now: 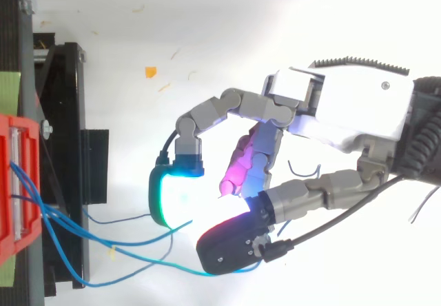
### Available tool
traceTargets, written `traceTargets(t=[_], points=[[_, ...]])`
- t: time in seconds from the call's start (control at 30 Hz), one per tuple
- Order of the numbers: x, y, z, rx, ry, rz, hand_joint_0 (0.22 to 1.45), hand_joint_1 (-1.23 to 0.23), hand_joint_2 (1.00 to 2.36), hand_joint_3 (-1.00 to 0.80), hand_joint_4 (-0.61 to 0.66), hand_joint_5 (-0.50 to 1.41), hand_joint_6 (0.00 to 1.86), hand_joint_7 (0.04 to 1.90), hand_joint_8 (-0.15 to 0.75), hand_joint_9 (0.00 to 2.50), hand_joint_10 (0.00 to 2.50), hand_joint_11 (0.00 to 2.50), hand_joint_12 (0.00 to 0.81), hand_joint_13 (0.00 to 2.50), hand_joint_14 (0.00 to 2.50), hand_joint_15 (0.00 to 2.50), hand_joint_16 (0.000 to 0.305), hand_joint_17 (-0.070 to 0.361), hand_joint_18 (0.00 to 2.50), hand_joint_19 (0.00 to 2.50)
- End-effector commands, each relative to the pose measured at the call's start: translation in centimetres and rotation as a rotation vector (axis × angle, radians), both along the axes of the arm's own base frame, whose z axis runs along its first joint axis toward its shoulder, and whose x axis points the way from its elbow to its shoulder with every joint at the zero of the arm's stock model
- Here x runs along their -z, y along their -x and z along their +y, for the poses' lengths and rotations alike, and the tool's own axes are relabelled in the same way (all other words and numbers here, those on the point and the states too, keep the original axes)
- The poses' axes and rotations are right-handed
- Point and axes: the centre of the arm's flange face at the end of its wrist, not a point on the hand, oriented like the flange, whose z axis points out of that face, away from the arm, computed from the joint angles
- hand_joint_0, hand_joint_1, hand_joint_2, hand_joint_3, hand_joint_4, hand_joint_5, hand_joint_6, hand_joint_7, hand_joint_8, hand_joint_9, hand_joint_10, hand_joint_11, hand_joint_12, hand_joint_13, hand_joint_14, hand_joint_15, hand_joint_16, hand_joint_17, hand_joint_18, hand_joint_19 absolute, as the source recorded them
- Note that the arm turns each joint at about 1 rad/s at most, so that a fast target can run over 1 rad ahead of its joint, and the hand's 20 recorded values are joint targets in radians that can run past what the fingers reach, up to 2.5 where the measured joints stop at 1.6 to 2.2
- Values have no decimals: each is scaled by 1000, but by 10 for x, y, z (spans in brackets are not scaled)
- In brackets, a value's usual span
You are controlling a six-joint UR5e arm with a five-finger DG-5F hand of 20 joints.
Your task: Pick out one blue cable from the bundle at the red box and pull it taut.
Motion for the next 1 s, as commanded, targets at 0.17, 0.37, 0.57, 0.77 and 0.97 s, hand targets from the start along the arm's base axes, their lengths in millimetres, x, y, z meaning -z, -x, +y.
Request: traceTargets(t=[0.17, 0.37, 0.57, 0.77, 0.97], points=[[0, 0, 0, 0, 0, 1, 554, -829, 1188, -113, -174, 10, 837, 1093, 300, 1547, 28, 725, 427, 1158, 22, 602, 66, 147, 962, 566], [0, 0, 0, 0, 0, 1, 555, -829, 1182, -109, -173, 9, 837, 1098, 299, 1542, 29, 714, 425, 1145, 20, 598, 65, 147, 954, 566], [0, 0, 0, 0, 0, 1, 556, -829, 1179, -110, -175, 9, 837, 1092, 298, 1538, 29, 711, 427, 1145, 20, 600, 66, 148, 962, 557], [1, 0, 0, 0, 0, 2, 559, -830, 1166, -106, -173, 9, 837, 1090, 299, 1538, 30, 718, 424, 1141, 20, 599, 66, 148, 957, 570], [0, 0, 0, 2, 0, 1, 559, -832, 1170, -110, -177, 9, 837, 1091, 303, 1538, 28, 718, 427, 1138, 20, 592, 65, 147, 953, 569]])
